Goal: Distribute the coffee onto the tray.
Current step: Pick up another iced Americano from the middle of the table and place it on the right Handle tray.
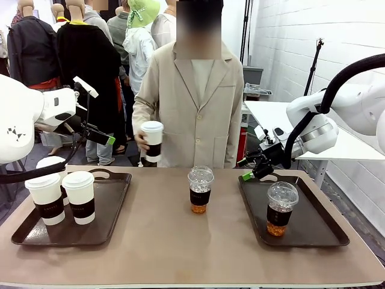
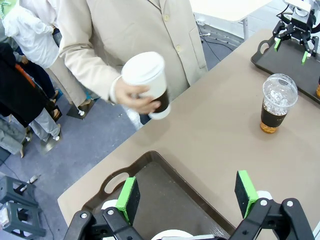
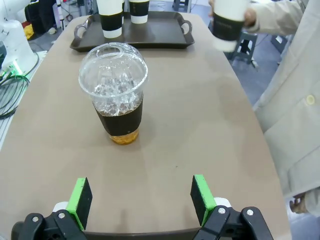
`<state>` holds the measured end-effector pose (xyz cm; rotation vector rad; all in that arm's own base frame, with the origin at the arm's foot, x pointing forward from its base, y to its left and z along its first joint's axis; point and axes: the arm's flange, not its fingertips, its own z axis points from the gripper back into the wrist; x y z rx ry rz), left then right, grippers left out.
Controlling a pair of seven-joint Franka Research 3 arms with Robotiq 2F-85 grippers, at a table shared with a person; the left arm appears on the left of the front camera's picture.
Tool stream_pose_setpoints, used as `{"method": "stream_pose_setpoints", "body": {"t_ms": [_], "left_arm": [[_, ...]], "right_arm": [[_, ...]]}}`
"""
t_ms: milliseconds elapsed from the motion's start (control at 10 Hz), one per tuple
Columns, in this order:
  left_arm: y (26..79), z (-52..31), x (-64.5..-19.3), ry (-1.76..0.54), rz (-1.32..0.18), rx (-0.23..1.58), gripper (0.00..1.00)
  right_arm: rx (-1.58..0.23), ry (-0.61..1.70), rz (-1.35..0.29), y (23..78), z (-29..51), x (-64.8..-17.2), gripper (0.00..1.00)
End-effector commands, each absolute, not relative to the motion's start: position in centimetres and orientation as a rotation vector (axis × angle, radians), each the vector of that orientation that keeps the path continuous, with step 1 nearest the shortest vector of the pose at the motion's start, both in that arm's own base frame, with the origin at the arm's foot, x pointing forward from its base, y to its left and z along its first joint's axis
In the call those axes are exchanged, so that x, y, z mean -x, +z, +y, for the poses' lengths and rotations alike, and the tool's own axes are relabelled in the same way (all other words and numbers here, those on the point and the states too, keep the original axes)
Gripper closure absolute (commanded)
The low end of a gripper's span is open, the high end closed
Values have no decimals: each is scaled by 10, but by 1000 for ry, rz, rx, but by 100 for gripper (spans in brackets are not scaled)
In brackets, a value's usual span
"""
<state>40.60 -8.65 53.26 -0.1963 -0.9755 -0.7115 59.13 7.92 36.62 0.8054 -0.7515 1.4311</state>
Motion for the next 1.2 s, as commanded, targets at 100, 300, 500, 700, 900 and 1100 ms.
{"method": "stream_pose_setpoints", "body": {"t_ms": [100, 300, 500, 700, 900, 1100], "left_arm": [[533, -86, -405, -711, -967, 190, 0], [533, -86, -405, -711, -967, 190, 0], [533, -86, -405, -711, -967, 190, 0], [533, -86, -405, -711, -967, 190, 0], [533, -86, -405, -711, -967, 190, 0], [533, -86, -405, -711, -967, 190, 0]], "right_arm": [[-805, 1432, -753, 367, 79, -592, 0], [-805, 1431, -752, 366, 79, -591, 0], [-820, 1458, -763, 366, 96, -595, 0], [-846, 1483, -759, 367, 113, -598, 0], [-870, 1509, -764, 365, 129, -600, 0], [-885, 1509, -791, 357, 141, -598, 0]]}}
